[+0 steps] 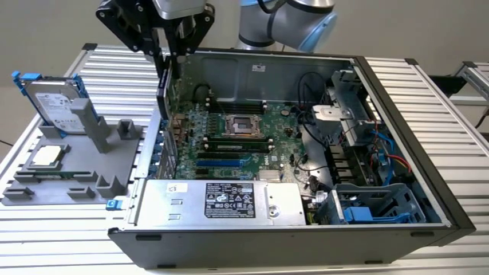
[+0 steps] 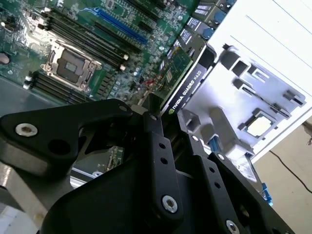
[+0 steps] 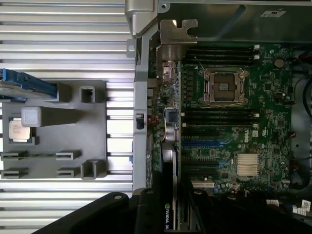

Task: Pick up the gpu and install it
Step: 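Pick up the gpu and move the gpu toward the slot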

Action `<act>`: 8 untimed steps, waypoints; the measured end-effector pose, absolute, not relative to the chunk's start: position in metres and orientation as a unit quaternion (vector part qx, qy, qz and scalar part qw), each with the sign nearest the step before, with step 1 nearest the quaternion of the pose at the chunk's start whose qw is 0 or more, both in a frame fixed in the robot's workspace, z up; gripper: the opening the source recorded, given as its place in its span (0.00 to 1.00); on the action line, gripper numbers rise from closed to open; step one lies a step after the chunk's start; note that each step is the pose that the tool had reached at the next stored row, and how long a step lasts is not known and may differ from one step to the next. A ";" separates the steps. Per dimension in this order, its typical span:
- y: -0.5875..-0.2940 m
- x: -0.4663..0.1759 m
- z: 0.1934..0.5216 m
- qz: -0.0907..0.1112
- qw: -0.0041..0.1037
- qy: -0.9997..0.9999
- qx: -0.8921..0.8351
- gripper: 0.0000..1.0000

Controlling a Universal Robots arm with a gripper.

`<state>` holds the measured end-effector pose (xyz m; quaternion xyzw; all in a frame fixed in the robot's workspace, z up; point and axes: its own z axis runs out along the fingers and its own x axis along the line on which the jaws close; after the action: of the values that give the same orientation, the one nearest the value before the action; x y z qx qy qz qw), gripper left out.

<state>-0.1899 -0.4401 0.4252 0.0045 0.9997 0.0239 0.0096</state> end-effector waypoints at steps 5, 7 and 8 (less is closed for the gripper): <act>-0.440 -0.183 0.425 0.024 0.010 1.000 0.004 0.00; -0.440 -0.181 0.425 0.024 0.010 1.000 0.004 0.00; -0.440 -0.180 0.425 0.024 0.010 1.000 0.004 0.00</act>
<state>-0.1798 -0.4401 0.4252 0.0045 0.9997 0.0239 0.0096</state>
